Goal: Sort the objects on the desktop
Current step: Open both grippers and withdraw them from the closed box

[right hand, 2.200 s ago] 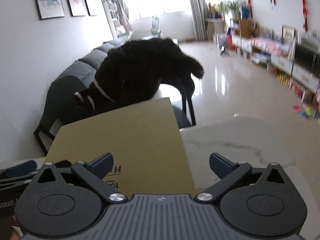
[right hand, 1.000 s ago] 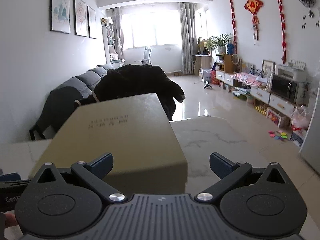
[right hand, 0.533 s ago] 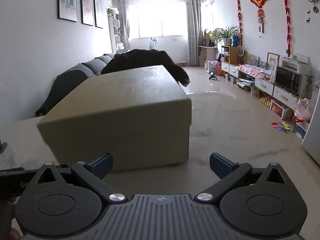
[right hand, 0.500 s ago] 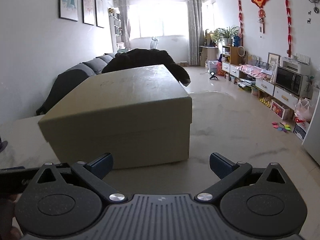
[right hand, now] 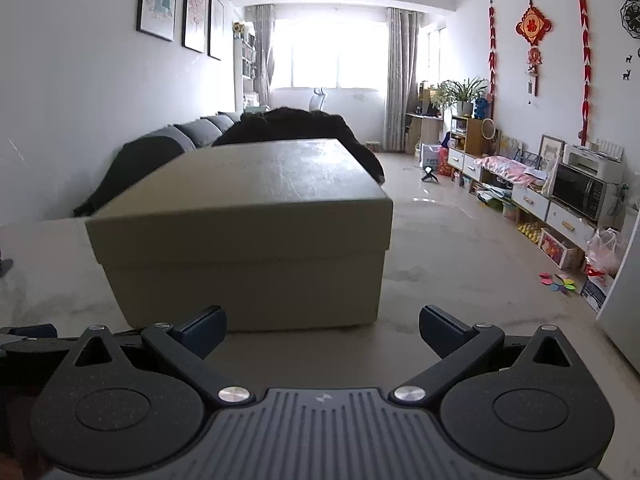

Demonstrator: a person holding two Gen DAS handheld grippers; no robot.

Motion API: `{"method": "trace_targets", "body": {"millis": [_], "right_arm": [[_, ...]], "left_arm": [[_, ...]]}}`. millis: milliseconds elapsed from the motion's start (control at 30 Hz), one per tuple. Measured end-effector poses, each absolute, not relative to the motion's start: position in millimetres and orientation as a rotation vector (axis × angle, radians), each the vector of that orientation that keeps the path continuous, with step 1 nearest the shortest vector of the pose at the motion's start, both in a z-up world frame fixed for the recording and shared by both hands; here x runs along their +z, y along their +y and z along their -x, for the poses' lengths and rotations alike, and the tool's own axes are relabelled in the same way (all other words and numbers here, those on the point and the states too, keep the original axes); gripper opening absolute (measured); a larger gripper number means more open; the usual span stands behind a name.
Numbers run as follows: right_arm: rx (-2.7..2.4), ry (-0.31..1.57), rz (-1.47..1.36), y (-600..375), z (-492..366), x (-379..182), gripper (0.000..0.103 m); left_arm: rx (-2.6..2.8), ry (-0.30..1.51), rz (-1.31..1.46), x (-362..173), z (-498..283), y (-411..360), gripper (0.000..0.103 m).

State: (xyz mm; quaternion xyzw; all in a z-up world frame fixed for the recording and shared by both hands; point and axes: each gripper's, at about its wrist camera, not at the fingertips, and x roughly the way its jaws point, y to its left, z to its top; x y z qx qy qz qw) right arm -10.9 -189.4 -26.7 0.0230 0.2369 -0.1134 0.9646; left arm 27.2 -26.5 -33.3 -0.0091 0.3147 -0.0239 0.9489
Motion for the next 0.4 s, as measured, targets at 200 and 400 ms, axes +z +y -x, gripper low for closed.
{"method": "trace_targets", "body": {"millis": [200,400], "right_arm": [[-0.238,0.517,-0.059,-193.2,7.3,-38.1,0.103],[-0.232,0.536,-0.063,-193.2,2.2,-44.3,0.103]], "left_arm": [[-0.051,0.650,0.016,-35.3,-26.5,-26.8,0.103],[-0.055,0.656,0.018,-39.5,-29.2,-27.5,0.103]]}}
